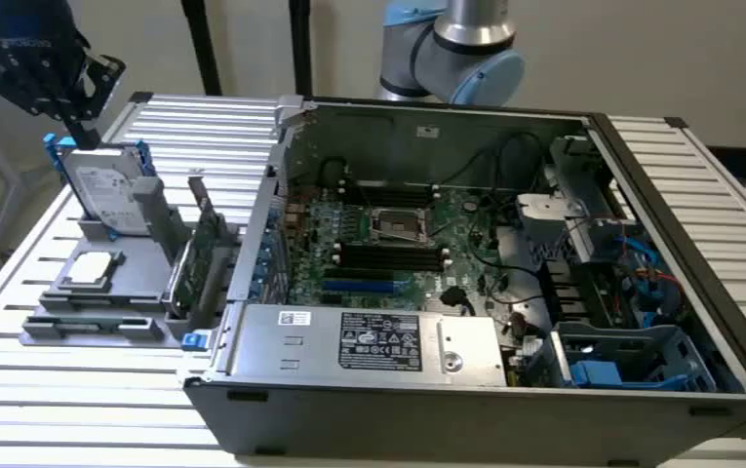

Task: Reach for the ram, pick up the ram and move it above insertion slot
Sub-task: 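Reach for the ram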

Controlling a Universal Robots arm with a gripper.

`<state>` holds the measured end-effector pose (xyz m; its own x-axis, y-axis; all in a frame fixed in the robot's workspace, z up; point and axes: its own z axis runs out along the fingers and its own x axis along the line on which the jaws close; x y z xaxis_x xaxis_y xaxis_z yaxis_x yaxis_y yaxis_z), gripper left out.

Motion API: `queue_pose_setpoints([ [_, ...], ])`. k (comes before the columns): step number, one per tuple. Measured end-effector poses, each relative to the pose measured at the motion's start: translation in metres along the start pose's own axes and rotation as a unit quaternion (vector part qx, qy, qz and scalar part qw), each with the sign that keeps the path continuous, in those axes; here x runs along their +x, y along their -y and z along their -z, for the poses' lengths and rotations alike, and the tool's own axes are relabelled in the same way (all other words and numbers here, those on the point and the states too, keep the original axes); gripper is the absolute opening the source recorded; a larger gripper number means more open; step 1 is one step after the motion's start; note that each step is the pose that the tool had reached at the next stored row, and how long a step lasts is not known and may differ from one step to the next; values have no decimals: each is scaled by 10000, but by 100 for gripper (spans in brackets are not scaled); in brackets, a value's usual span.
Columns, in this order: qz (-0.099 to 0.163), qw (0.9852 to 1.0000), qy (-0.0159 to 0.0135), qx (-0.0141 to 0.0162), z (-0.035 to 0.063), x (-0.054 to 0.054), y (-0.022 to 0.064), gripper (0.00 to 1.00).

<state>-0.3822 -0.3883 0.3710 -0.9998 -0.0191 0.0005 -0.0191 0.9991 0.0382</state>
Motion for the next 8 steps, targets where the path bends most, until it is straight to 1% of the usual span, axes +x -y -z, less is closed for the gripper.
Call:
queue_pose_setpoints([
  [8,0,10000,0,0,0,0,0,11],
])
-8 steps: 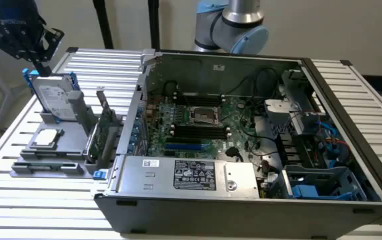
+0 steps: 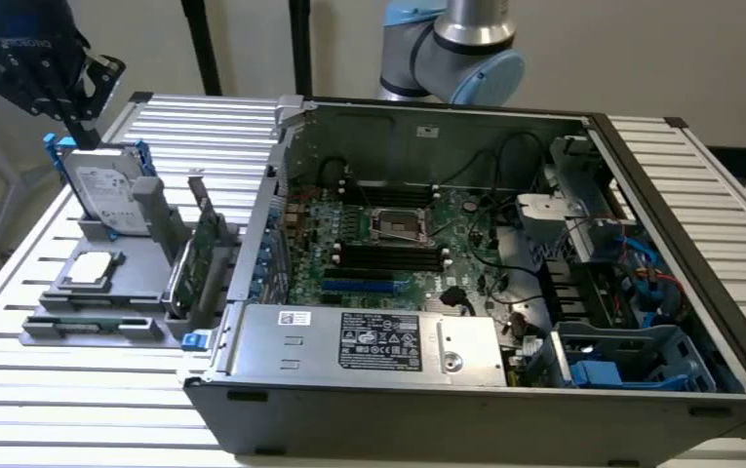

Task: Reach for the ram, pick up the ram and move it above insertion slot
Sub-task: 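Reach for the ram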

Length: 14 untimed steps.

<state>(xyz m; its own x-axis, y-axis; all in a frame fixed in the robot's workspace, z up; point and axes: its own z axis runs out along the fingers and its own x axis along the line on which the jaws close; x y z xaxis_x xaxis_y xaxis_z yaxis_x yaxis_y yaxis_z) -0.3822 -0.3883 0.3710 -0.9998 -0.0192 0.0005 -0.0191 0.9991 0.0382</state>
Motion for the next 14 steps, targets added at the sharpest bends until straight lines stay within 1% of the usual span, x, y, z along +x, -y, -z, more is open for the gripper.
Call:
queue_pose_setpoints([
  [10,0,10000,-1,0,1,-2,8,11],
  [12,-1,10000,-3,0,3,-8,62,11],
  [14,0,10000,-5,0,6,-8,153,11],
])
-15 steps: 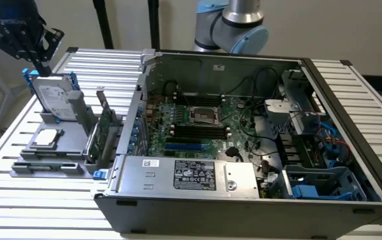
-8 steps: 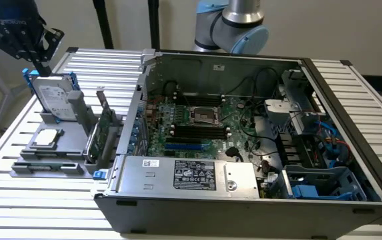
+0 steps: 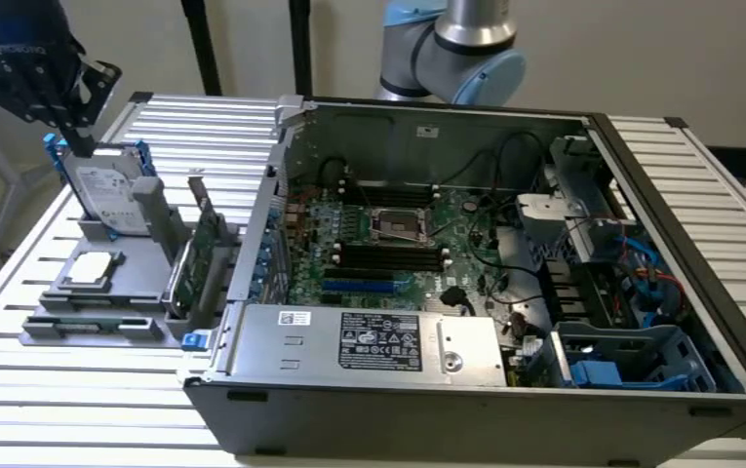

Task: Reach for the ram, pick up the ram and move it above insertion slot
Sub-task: 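Reach for the ram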

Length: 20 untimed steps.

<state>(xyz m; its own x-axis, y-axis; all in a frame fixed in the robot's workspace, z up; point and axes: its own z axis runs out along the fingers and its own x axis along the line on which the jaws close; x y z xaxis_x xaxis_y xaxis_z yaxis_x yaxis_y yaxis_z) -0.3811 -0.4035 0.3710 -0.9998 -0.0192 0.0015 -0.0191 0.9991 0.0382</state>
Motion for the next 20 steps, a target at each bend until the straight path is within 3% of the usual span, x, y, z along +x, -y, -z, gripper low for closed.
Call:
queue_pose_setpoints([
  [8,-1,10000,-2,0,-13,7,365,11],
  [15,0,10000,-10,-9,-91,13,686,11],
  [20,0,10000,-9,-10,-100,22,710,11],
])
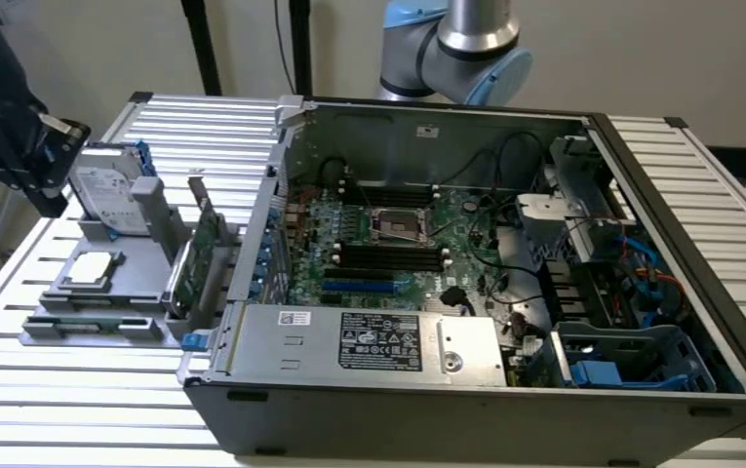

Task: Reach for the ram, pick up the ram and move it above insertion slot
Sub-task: 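Reach for the ram, then pick up the ram and move it above insertion slot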

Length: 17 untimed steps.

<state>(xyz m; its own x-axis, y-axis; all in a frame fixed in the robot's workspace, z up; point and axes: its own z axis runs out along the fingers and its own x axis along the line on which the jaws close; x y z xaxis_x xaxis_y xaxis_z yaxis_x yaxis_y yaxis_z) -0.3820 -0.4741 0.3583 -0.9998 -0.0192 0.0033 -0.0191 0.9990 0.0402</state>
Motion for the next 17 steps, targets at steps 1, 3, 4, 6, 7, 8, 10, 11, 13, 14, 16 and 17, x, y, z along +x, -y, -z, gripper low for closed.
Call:
queue_pose_setpoints([
  [1,-1,10000,0,0,-1,6,0,11],
  [3,50,10000,-1,-15,-5,34,0,11],
  [4,115,9999,-3,-20,-8,40,0,11],
  [6,287,9996,-10,-20,-13,41,0,11],
  [7,376,9993,-14,-19,-14,42,0,11],
  [8,466,9989,-18,-19,-16,42,0,11],
  [10,645,9979,-25,-19,-21,43,0,11],
  [11,735,9973,-29,-19,-23,43,0,11],
  [13,917,9958,-37,-18,-25,43,1,11],
  [14,1009,9949,-40,-18,-26,43,0,11],
  [16,1187,9929,-48,-17,-29,43,1,11],
  [17,1277,9918,-51,-17,-30,43,1,11],
])
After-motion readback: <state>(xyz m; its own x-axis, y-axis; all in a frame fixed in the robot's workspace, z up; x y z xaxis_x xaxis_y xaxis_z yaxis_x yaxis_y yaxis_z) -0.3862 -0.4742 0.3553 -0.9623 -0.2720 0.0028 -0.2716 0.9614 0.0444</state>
